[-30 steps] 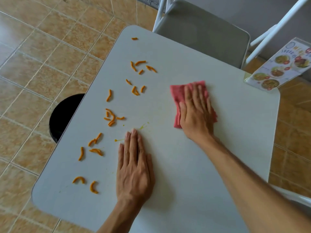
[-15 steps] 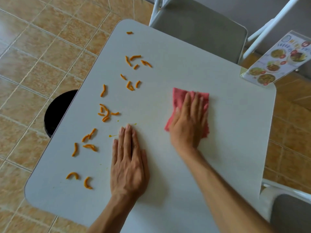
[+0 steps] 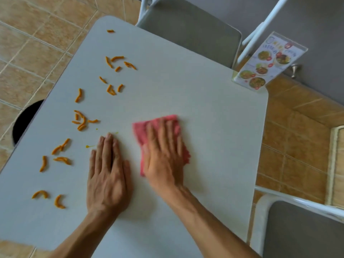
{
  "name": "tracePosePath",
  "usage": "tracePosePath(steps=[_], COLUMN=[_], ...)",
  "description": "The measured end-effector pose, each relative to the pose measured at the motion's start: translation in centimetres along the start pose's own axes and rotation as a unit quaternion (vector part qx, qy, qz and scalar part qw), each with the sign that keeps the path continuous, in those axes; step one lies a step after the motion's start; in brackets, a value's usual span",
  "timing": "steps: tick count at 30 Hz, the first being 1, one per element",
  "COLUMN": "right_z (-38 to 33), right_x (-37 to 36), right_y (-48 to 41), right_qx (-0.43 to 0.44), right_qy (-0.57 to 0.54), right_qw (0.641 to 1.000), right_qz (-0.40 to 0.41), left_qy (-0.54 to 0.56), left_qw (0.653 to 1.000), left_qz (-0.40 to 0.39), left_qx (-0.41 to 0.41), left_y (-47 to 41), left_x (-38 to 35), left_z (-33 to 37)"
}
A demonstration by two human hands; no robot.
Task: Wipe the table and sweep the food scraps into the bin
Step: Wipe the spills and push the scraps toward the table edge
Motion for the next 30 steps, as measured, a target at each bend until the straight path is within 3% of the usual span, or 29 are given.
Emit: tracePosePath(steps=[2,4,6,8,10,13,15,16,18,22,24,27,28,30], right_z=[0.5,3.8,7.6,8.6,5.4,0.0,0.7,2.0,5.1,5.1,0.9,-2.3,-1.8,0.1], right_x=[0.5,1.0,1.9,2.4,1.8,0.6,1.2,1.6,2.6,3.0,2.2,1.9,2.2,2.6], right_y=[0.7,-0.2,-1.4,-1.0,0.2,3.1,4.4,4.8,5.5,7.5,8.5,10.5,10.5,9.4], right_qx=[0.152,0.17,0.019,-0.179,-0.242,-0.047,0.064,0.08,0.014,-0.268,-0.216,-0.015,0.006,-0.044], right_qy=[0.004,0.01,0.017,0.035,0.035,0.002,0.008,0.017,0.031,0.047,0.022,0.007,0.018,0.035], right_qw=[0.986,0.983,1.0,0.98,0.963,0.999,0.996,0.994,0.999,0.96,0.976,0.991,0.986,0.984], right_qz=[-0.074,-0.067,0.003,0.077,0.111,0.009,-0.063,-0.07,-0.03,0.068,0.034,-0.134,-0.166,-0.166], left_qy=[0.003,0.005,0.001,0.004,0.006,0.009,0.012,0.013,0.014,0.022,0.031,0.055,0.063,0.067], left_qw=[1.0,1.0,1.0,1.0,1.0,1.0,1.0,1.0,1.0,1.0,0.999,0.998,0.998,0.995], left_qz=[0.006,0.014,0.013,0.013,0.011,0.014,0.012,0.011,0.01,0.013,0.009,0.006,0.007,0.007], left_qx=[-0.002,0.002,0.003,0.001,-0.003,-0.009,-0.01,-0.009,-0.007,-0.014,-0.018,-0.018,-0.029,-0.068], left_y=[0.0,-0.1,-0.1,0.1,0.1,0.2,0.2,0.1,0.1,0.2,0.2,0.1,0.2,0.7], left_x=[0.1,0.3,0.3,0.3,0.3,0.1,0.1,0.1,0.2,0.1,0.2,0.3,0.5,1.3], left_z=[0.3,0.4,0.5,0.5,0.4,0.2,0.2,0.2,0.2,0.1,0.1,-0.1,-0.4,-1.4])
Point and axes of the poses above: each hand's wrist, its own y-axis away from the middle knuckle, its own x-axis out of the back of the hand, z = x × y, the point moved 4 cm from there along -y, towards the middle knuckle, and after that the axes turned 7 degrees about -y, right-handed, at the moved point
